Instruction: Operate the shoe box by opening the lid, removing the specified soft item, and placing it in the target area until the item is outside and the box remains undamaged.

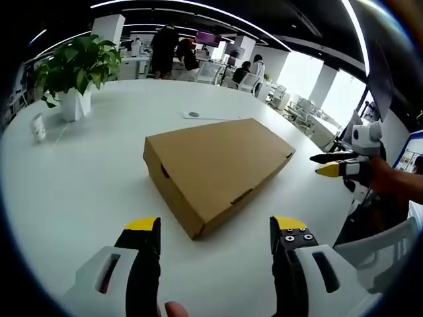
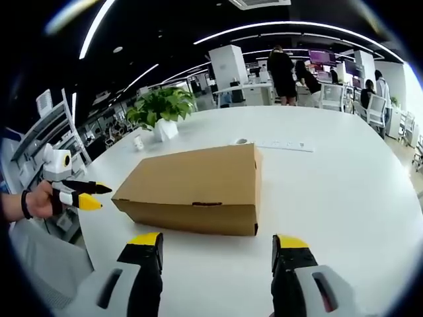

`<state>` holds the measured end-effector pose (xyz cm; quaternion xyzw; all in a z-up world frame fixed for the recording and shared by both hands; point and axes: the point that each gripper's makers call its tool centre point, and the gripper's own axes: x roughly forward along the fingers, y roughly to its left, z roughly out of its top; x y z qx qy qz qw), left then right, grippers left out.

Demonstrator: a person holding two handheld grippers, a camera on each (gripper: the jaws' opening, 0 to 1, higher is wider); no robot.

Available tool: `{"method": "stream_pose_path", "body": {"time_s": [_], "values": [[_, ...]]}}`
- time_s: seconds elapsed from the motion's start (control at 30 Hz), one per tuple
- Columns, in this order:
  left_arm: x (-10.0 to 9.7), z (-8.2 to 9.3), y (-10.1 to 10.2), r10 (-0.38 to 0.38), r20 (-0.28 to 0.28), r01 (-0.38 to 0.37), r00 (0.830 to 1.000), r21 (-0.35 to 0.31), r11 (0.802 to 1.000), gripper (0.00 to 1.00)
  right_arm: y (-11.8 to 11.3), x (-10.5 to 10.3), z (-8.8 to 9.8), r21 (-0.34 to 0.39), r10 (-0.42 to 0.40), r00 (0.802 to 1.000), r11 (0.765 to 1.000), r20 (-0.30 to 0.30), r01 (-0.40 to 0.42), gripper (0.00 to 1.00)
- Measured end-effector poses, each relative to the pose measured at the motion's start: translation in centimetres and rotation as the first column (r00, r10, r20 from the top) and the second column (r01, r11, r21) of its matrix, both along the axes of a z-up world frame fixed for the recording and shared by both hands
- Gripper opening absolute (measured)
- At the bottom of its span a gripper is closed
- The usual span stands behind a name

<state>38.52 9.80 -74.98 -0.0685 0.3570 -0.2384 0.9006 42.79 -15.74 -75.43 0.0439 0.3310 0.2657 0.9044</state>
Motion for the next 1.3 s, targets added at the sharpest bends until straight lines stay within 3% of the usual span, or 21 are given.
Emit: {"method": "stream_pose_path", "body": {"time_s": [0.17, 0.97, 1.13, 1.3], "values": [[0.4, -0.2, -0.6, -0.017, -0.002, 0.017, 1.0, 0.005, 1.0, 0.69, 0.2, 1.3, 0.0, 0.06, -0.038, 0.999, 0.997, -0.014, 0.039, 0.65], [2.5, -1.5, -1.1, -0.031, -0.016, 0.032, 0.999, 0.026, 0.999, 0.63, 2.6, 3.2, -2.0, 0.093, -0.057, 0.995, 0.994, -0.077, 0.064, 0.57], [2.8, -1.9, -1.2, -0.034, -0.021, 0.035, 0.999, 0.029, 0.999, 0.61, 2.5, 3.2, -2.0, 0.103, -0.052, 0.995, 0.993, -0.085, 0.06, 0.58], [3.3, -2.0, -1.5, -0.037, -0.019, 0.038, 0.999, 0.03, 0.999, 0.59, 2.4, 4.1, -1.2, 0.151, -0.085, 0.994, 0.984, -0.067, 0.094, 0.53]]}}
